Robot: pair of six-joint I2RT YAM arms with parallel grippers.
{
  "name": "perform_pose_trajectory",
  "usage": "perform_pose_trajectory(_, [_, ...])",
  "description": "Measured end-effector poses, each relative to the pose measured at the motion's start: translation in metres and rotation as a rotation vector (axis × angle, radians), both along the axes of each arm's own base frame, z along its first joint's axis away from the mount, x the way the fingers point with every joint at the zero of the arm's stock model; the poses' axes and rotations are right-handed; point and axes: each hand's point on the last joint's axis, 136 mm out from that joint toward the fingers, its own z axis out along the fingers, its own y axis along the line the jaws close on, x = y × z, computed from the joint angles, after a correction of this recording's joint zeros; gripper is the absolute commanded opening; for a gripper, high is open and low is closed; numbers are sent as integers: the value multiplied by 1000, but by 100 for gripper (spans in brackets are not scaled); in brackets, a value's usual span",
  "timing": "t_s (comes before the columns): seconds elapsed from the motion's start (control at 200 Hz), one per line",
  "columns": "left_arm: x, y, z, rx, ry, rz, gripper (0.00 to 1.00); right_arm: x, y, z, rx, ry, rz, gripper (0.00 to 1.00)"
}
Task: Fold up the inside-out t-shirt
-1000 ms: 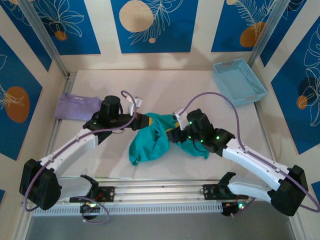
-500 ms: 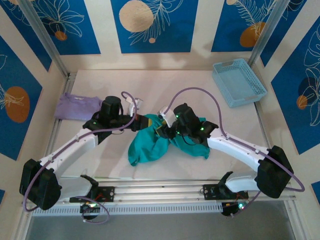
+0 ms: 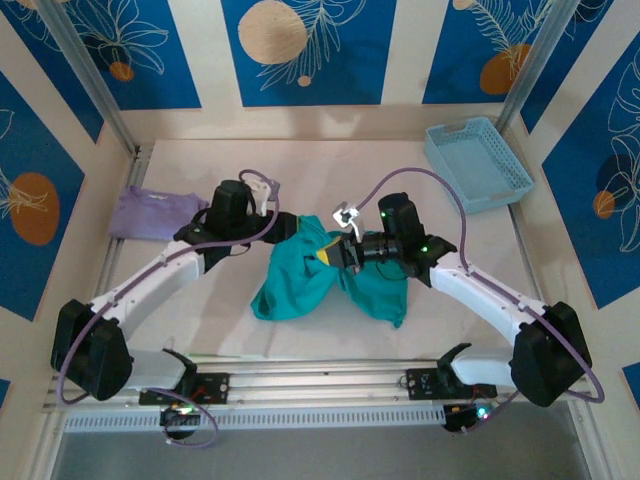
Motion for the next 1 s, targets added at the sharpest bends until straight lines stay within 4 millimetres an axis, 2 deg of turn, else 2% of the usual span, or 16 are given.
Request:
perform_pose_trajectory(0.095, [-13, 16, 1, 49, -39, 42, 69, 2, -2, 0, 20, 33, -14, 0])
perform_pose_trajectory(0.19, [-41, 24, 15, 36, -97, 27, 64, 5, -3, 1, 30, 48, -20, 0])
perform_pose_trajectory(0.285, [-67, 12, 31, -48, -140, -72, 55, 6, -2, 0, 34, 60, -19, 0])
perform_pose_trajectory(0.38, [-81, -8, 35, -124, -126, -186, 48, 7, -2, -2, 32, 67, -20, 0])
perform_pose_trajectory(0.54, [-85, -38, 17, -184, -36, -315, 49, 7, -2, -2, 33, 71, -21, 0])
perform_pose_trajectory(0.645, [-87, -46, 9, -195, -5, -355, 53, 7, -2, -2, 34, 75, -23, 0])
perform_pose_trajectory(0.75, [-87, -51, 4, -203, 13, -376, 52, 7, -2, -1, 36, 76, -24, 0])
perform_pose_trajectory(0.845, [-85, -55, -1, -204, 28, -385, 47, 7, -2, -1, 35, 76, -24, 0])
perform_pose_trajectory(1.0, [-79, -58, -6, -197, 38, -386, 31, 7, -2, -2, 34, 78, -24, 0])
